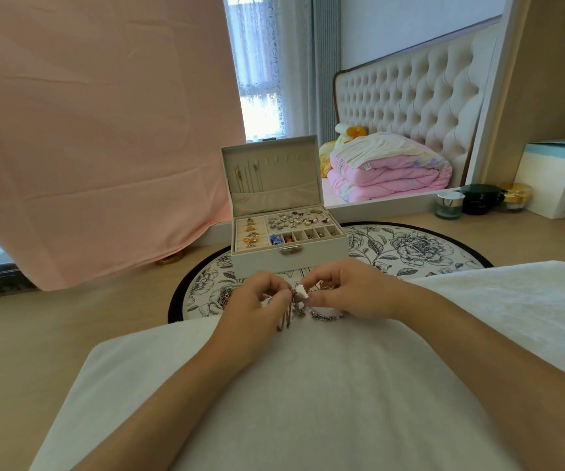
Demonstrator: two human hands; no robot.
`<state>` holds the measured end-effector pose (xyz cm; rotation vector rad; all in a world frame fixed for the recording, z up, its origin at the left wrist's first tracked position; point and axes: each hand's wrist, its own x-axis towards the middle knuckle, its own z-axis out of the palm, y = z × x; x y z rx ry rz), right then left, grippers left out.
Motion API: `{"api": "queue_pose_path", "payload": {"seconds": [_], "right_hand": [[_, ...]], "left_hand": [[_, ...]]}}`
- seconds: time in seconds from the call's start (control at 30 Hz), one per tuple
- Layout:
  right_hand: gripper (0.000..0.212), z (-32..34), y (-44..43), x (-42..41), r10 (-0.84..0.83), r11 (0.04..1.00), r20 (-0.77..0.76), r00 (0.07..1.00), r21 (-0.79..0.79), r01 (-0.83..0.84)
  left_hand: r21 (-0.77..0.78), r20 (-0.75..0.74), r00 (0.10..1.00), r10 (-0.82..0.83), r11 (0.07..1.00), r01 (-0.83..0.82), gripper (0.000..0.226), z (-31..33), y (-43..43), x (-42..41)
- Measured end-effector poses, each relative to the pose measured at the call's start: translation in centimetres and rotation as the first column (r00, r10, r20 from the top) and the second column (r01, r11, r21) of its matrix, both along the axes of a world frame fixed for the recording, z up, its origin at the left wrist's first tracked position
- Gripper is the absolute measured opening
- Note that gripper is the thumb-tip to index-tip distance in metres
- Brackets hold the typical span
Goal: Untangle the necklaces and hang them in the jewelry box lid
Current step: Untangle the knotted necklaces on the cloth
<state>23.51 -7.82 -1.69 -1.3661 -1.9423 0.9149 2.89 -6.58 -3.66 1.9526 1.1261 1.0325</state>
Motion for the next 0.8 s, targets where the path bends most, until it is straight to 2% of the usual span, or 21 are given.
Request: {"api": "queue_pose_path", "payload": {"seconds": [0.1, 0.27, 0.4, 0.6, 0.7, 0.8], "right_hand": [[0.009, -0.1, 0.0, -0.4, -0.024, 0.999, 0.031, 0.999, 0.036, 0.023], [0.014, -0.5, 0.3, -0.2, -0.139, 0.983, 0.106, 0.985, 0.134, 0.125], [0.014, -0.4, 0.3, 0.3, -0.189, 0.972, 0.171, 0.967, 0.173, 0.16], [0.014, 0.3, 0.3, 0.9, -0.199, 0.977, -0.038, 0.979, 0.067, 0.201], [0.021, 0.3, 0.1, 1.0, -0.205, 0.978, 0.021, 0.979, 0.048, 0.203], [0.031, 0.3, 0.1, 1.1, -0.233, 0.972, 0.095, 0.968, 0.032, 0.231]], "left_hand": [[-0.19, 0.153, 0.988, 0.026, 0.982, 0.003, 0.021, 0.5, -0.3, 0.3], [-0.328, 0.225, 0.968, 0.114, 0.944, -0.035, 0.027, 0.5, 0.4, -0.1], [-0.347, 0.338, 0.934, 0.115, 0.938, 0.01, 0.03, 0.4, 0.8, -0.3], [-0.273, 0.551, 0.829, 0.094, 0.959, 0.072, 0.038, 1.1, 1.4, -1.3], [-0.293, 0.589, 0.791, 0.165, 0.956, 0.019, 0.031, 1.4, 1.5, -1.4], [-0.299, 0.636, 0.76, 0.133, 0.951, 0.084, 0.033, 1.5, 1.3, -1.3]]}}
